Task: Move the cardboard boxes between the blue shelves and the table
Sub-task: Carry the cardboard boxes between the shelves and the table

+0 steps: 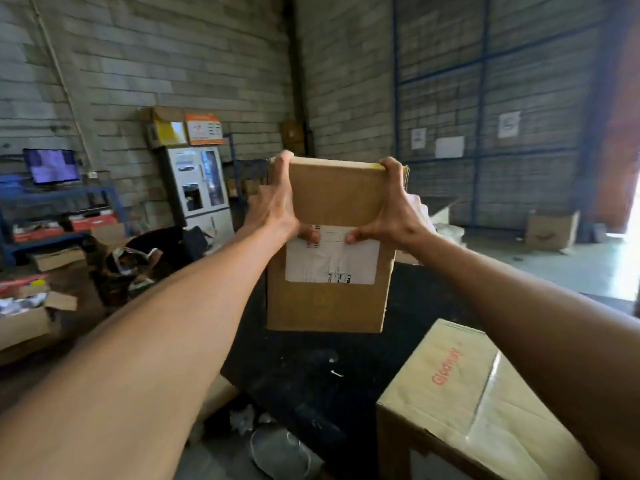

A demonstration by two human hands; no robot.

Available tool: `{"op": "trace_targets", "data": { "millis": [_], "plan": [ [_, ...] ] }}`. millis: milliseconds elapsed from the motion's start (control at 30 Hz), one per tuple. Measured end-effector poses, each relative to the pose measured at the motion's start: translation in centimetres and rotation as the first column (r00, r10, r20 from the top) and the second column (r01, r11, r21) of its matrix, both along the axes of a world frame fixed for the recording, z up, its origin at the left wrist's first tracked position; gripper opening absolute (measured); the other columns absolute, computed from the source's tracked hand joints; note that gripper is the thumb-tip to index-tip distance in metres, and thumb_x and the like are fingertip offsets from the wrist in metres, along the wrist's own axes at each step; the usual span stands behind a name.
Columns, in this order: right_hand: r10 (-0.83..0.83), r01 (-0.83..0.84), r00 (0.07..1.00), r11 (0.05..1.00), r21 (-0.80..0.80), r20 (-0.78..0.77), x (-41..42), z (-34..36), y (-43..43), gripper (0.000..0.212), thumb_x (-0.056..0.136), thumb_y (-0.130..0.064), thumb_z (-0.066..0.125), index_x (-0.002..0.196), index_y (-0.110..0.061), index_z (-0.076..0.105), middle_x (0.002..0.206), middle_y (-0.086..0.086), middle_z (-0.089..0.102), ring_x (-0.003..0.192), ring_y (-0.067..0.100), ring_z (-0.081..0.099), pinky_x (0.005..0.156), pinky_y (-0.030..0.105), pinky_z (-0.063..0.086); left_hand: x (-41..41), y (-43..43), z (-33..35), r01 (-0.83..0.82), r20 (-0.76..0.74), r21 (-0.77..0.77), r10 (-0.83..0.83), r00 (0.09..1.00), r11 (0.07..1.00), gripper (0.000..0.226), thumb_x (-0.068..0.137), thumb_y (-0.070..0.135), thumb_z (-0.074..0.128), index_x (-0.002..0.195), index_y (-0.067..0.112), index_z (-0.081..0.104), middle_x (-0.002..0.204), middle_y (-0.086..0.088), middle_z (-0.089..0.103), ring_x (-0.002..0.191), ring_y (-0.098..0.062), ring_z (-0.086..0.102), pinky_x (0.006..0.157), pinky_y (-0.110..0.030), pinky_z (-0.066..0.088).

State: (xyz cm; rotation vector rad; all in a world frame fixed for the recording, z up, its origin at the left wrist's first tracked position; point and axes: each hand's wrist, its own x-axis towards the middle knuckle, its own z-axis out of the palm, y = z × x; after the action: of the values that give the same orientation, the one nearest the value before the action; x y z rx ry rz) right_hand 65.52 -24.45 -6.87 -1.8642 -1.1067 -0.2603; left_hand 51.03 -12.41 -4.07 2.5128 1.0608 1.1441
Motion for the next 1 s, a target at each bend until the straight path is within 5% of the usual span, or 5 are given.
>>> {"op": "trace_targets", "data": {
  "millis": [367,500,667,900,1000],
  "plan": [
    [-0.384,0.399,0.914,0.909,0.116,-0.134,2.1,-5.0,-8.1,0.129,0.025,-0.068,0.087,0.129,-0.048,0.013,0.113,-0.004,0.045,0.103,0.034,0.06,0.078,0.055,0.057,7.5,-2.8,-0.7,0.495,-0.221,0.011,-0.48,0.849,0.869,0.123,0.055,0.02,0.095,0.14,0.04,0.009,0.094,-0.009,0.056,0.077,-0.022,0.05,0.067,-0.037,0.041],
    [-0.493,0.509,0.86,0.849,0.146,-0.134,-1.5,-7.5,-10.2,0.118,0.047,-0.042,0.097,0.135,-0.025,0.021,0.107,-0.01,0.04,0.109,0.02,0.053,0.08,0.037,0.057,7.4,-4.0,-2.4,0.601,-0.271,-0.007,-0.58,0.768,0.799,0.112,0.066,0.013,0.089,0.139,0.045,0.01,0.088,-0.009,0.057,0.064,-0.017,0.048,0.054,-0.031,0.039],
    [-0.603,0.637,0.757,0.768,0.075,-0.252,-4.4,-11.5,-11.7,0.103,0.059,-0.036,0.095,0.129,-0.035,0.019,0.1,-0.011,0.048,0.097,0.022,0.062,0.06,0.021,0.051,5.5,-4.9,-4.0,0.701,-0.323,0.056,-0.651,0.687,0.711,0.109,0.067,0.01,0.087,0.136,0.046,0.011,0.096,-0.01,0.054,0.088,-0.028,0.057,0.053,-0.033,0.038],
    [-0.861,0.824,0.488,0.509,-0.248,-0.143,-7.6,-8.7,-11.9,0.098,0.056,-0.052,0.09,0.126,-0.026,0.027,0.128,0.016,0.032,0.123,0.04,0.039,0.096,0.05,0.043,3.4,-4.1,-5.5,0.814,-0.216,-0.001,-0.795,0.567,0.581,0.103,0.073,0.01,0.082,0.148,0.033,0.014,0.105,-0.009,0.055,0.097,-0.025,0.056,0.07,-0.034,0.043],
    [-0.838,0.807,0.541,0.493,-0.325,0.073,-8.6,-7.5,-11.1,0.102,0.059,-0.049,0.089,0.134,-0.028,0.023,0.134,0.017,0.038,0.129,0.043,0.038,0.107,0.068,0.028,2.7,-3.9,-6.1,0.852,-0.143,-0.03,-0.846,0.514,0.523,0.12,0.065,0.008,0.086,0.147,0.036,0.004,0.116,-0.018,0.059,0.1,-0.035,0.063,0.077,-0.042,0.049]
  ]
}}
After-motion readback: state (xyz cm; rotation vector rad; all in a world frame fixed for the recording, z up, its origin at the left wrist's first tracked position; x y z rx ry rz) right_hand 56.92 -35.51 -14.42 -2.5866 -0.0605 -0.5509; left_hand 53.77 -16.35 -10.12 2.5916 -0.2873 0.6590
